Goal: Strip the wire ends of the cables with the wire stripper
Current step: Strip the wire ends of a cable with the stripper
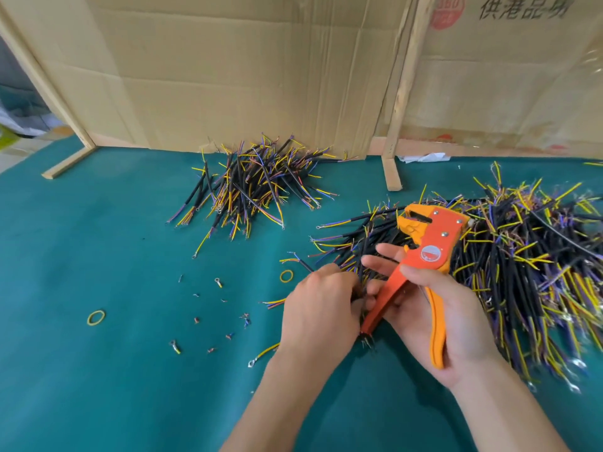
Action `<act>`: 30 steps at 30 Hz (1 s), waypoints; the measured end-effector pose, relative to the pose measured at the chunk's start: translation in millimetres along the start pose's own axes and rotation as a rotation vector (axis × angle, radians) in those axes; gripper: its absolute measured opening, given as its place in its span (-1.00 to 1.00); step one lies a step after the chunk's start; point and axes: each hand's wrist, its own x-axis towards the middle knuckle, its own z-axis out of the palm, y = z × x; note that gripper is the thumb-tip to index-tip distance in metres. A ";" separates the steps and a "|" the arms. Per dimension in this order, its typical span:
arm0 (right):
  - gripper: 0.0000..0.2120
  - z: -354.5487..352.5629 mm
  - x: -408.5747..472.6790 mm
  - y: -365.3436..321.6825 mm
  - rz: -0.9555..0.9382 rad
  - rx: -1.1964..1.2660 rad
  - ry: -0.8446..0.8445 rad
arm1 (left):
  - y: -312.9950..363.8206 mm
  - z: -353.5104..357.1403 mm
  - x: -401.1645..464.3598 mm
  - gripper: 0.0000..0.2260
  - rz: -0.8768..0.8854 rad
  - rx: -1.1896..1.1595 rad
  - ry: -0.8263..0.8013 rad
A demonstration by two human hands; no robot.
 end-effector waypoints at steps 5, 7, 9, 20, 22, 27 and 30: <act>-0.49 -3.7 2.1 -4.3 -0.052 0.078 0.005 | -8.2 -1.5 5.2 -0.89 -0.067 -0.188 0.155; -0.49 -4.1 2.0 -6.0 -0.064 0.091 -0.004 | -13.2 -6.3 13.9 -0.96 -0.149 -0.397 0.261; -0.52 -3.8 1.4 -7.0 -0.063 0.080 -0.015 | -16.3 -8.4 24.2 -0.95 -0.185 -0.604 0.285; -0.55 6.2 -1.4 3.1 0.096 -0.053 -0.083 | -12.9 12.3 31.0 -0.83 -0.327 -1.116 0.383; -0.57 7.0 -1.5 3.5 0.131 -0.069 -0.109 | -14.2 13.0 31.0 -0.81 -0.323 -1.129 0.402; -0.60 7.2 -2.3 3.2 0.214 -0.127 -0.118 | -18.9 19.0 32.1 -0.82 -0.317 -1.101 0.470; -0.61 9.7 -5.4 4.2 0.257 -0.181 -0.128 | -21.3 22.4 31.5 -0.82 -0.279 -1.039 0.487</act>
